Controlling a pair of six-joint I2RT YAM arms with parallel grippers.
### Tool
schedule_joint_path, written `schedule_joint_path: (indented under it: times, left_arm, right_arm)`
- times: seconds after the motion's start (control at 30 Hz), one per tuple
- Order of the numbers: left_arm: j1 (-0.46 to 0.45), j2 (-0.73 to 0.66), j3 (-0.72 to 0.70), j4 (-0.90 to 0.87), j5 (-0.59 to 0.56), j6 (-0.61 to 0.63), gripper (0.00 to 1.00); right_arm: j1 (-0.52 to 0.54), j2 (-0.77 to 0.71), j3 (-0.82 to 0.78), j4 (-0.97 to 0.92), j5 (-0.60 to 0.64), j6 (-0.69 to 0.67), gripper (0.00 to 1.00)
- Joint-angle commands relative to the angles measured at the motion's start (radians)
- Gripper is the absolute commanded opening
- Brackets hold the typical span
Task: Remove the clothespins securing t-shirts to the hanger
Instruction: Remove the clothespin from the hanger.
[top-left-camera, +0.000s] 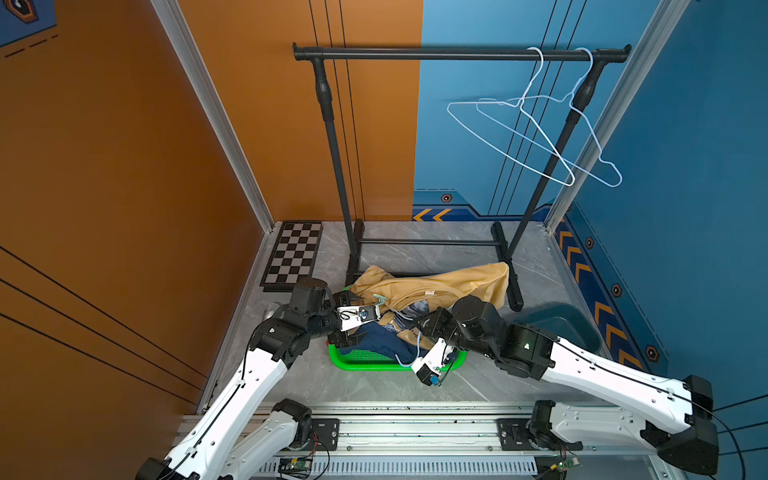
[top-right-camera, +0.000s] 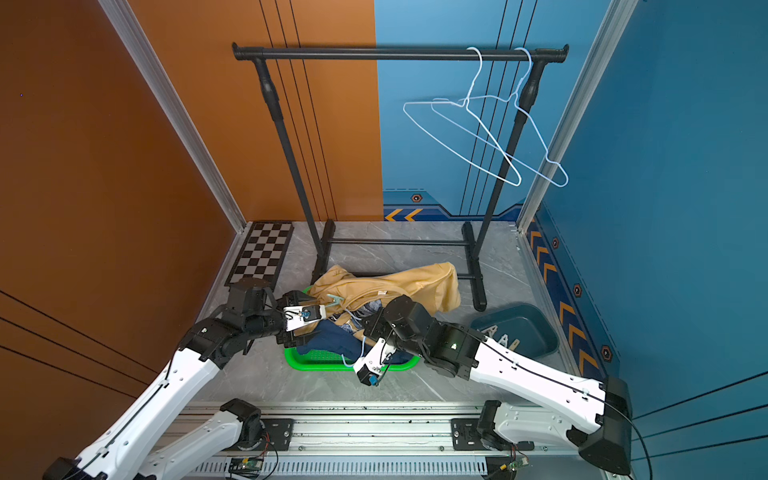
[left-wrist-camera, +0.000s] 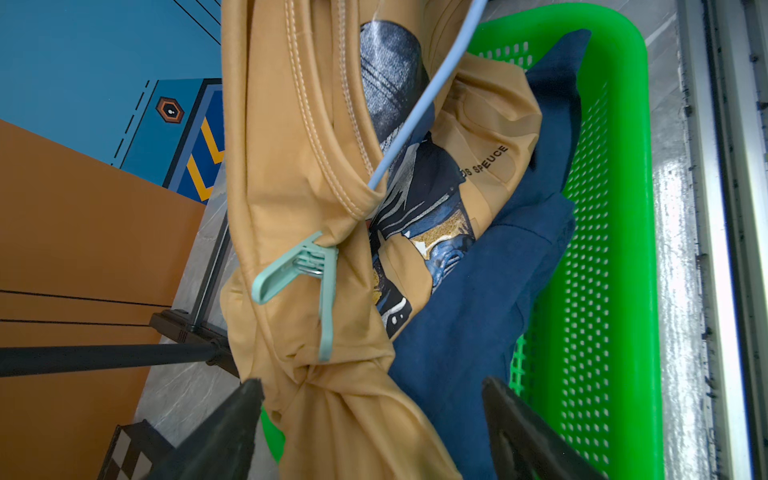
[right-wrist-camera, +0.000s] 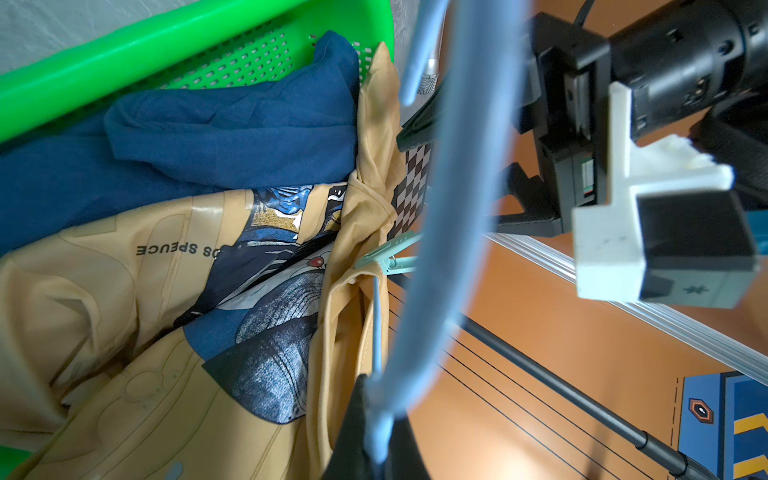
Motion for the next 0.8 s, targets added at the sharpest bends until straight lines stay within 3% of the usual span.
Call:
schedule_joint_path:
  times: [0.0,0.43,0.77]
  left_arm:
    - [-0.015,0.003,0.027,0.017,0.076,0.164,0.85]
    - [-0.038,0.157,0.092,0.098,0.108,0.186,0.83]
    - [-0.063,0.209,0.100,0.098,0.114,0.190,0.60]
  right_arm:
    - [0.009,-0.018,0.033,-0.027,0.025,-0.018,0.00]
    - [0.027,-0.017,0.042,-0.040,0.025,-0.022,0.00]
    - [0.028,-0.015,0.048,-0.040,0.031,-0.019,0.00]
